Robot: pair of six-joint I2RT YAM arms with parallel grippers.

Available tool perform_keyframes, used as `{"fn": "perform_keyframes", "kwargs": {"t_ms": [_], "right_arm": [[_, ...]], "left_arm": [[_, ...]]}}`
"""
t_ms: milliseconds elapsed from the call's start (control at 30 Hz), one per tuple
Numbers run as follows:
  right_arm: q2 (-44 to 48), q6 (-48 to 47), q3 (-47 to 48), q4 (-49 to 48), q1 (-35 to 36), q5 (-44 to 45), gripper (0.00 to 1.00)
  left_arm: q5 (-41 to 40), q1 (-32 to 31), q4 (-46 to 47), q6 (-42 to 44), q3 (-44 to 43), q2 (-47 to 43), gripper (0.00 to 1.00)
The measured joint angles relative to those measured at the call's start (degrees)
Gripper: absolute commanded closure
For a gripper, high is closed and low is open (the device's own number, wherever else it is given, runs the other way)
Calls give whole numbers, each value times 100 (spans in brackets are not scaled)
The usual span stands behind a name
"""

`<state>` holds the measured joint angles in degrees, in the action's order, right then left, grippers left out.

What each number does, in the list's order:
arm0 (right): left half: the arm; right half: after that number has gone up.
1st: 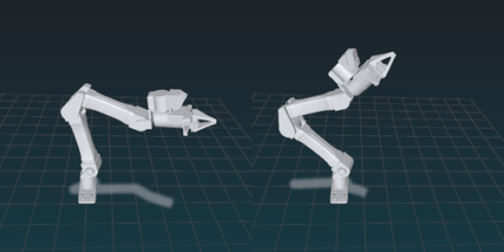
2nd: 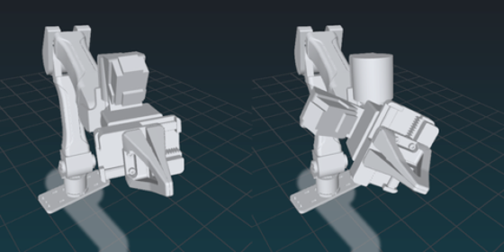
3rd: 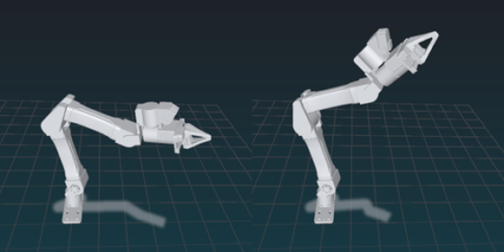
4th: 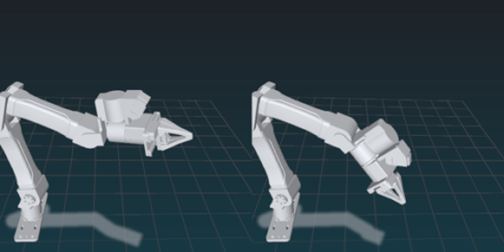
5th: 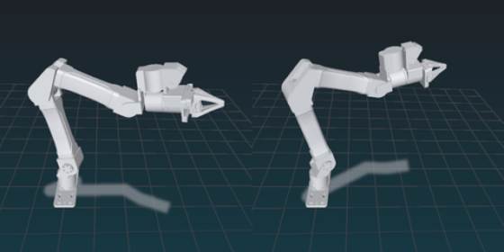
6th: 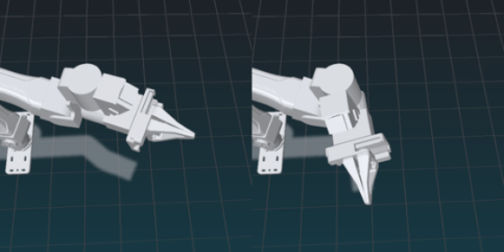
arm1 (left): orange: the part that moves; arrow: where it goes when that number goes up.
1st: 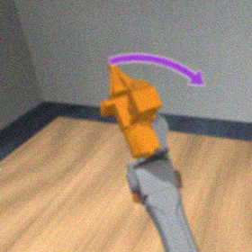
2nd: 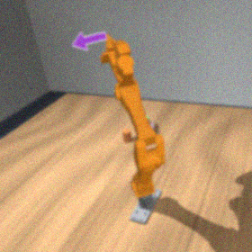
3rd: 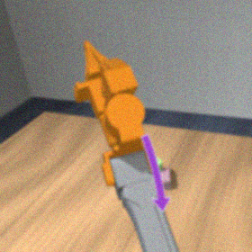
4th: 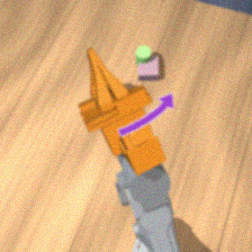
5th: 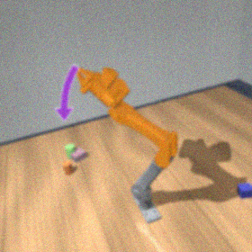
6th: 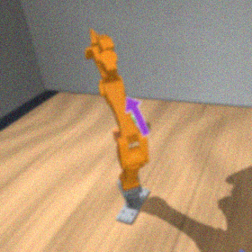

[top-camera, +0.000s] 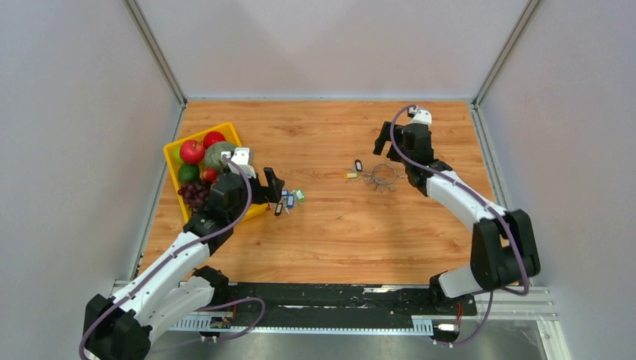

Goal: Remove the keys from the keyring

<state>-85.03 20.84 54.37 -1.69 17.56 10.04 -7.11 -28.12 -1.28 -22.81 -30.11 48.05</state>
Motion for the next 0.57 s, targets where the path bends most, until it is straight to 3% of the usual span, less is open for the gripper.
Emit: {"fn": "perform_keyframes", "kwargs": {"t_ms": [333, 567], "right_arm": [[3480, -334, -310, 597, 0, -118, 0], [4881, -468, -872, 894, 0, -170, 0]], "left_arm": [[-702, 0, -1150, -87, -1390, -730, 0], [-990, 0, -1794, -46, -1832, -944, 0]]}}
